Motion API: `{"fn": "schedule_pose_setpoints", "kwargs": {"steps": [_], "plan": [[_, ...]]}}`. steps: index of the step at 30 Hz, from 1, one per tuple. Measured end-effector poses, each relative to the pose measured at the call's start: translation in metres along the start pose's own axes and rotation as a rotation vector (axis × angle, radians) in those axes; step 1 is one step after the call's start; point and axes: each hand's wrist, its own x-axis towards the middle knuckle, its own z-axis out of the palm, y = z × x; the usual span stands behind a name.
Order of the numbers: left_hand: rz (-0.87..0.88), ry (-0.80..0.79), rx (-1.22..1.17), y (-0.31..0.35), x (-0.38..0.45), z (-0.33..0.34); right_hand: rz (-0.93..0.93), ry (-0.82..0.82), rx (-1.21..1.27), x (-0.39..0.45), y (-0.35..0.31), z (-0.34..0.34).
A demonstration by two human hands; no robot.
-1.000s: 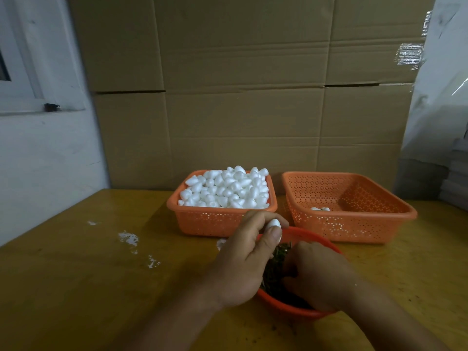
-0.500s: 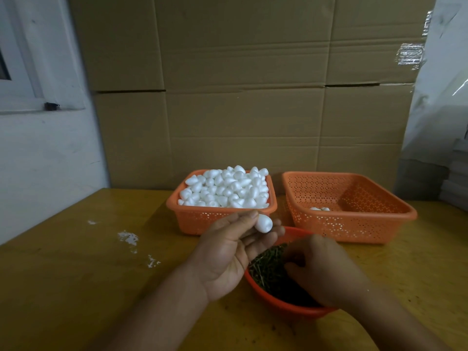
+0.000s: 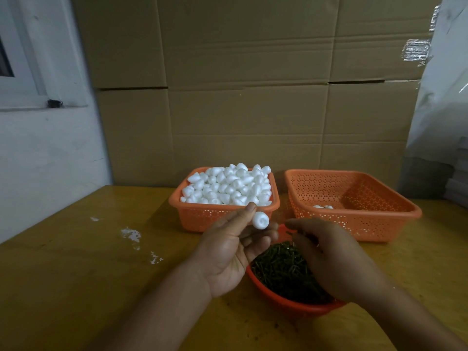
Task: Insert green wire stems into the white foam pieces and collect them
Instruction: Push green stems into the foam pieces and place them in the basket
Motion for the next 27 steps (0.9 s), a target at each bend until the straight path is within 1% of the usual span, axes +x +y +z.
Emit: {"fn": "schedule_pose_setpoints", "kwargs": {"steps": [2, 5, 11, 18, 24, 27], "plan": [[0.001, -0.001, 0.026, 0.0, 0.0, 0.0, -0.026, 0.044, 0.057, 0.0, -0.002, 0.0], [-0.002, -0.011, 0.056, -0.001, 0.0, 0.0, -0.001, 0.128, 0.245, -0.001, -0.004, 0.001], [0.002, 0.011, 0.099, -0.001, -0.001, 0.0, 0.018, 0.189, 0.587, -0.004, -0.016, -0.004], [0.006, 0.011, 0.124, -0.001, -0.002, 0.002, 0.033, 0.205, 0.799, -0.006, -0.025, -0.006], [0.01, 0.002, 0.162, -0.002, -0.003, 0.003, 0.043, 0.2, 0.929, -0.007, -0.028, -0.002], [0.023, -0.002, 0.18, -0.002, -0.004, 0.003, 0.035, 0.209, 0.935, -0.008, -0.03, 0.0]]}}
